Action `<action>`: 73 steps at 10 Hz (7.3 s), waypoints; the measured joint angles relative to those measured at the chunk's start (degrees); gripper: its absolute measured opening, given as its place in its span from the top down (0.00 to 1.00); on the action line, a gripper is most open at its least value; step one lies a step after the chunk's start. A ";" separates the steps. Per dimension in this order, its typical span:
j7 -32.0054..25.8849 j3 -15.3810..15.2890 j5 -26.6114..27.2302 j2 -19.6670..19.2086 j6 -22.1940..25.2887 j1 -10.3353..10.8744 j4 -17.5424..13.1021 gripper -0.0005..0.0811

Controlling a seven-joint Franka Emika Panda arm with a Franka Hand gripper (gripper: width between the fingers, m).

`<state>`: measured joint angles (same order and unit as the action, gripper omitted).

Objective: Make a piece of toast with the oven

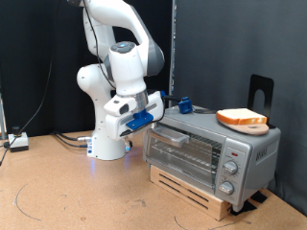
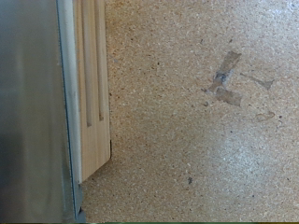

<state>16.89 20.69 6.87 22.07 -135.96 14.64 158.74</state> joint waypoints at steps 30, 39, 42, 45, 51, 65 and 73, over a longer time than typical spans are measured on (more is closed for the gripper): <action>-3.82 1.75 -1.68 -30.87 -22.24 -8.12 -5.67 0.01; -21.75 -4.25 14.95 -29.07 -24.08 -16.74 -5.17 0.01; -22.58 -3.12 13.62 -21.50 -15.89 -17.25 -4.58 0.01; -29.34 -2.84 20.45 -20.34 -7.12 -17.22 -6.16 0.01; -36.83 0.83 26.91 -9.32 16.93 -17.95 -10.81 0.01; -53.92 0.76 34.79 5.67 38.09 -13.95 -13.45 0.01; -67.65 -2.43 36.71 21.18 27.59 -14.89 -6.71 0.01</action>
<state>-50.76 18.26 43.58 43.25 -108.37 -0.25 152.03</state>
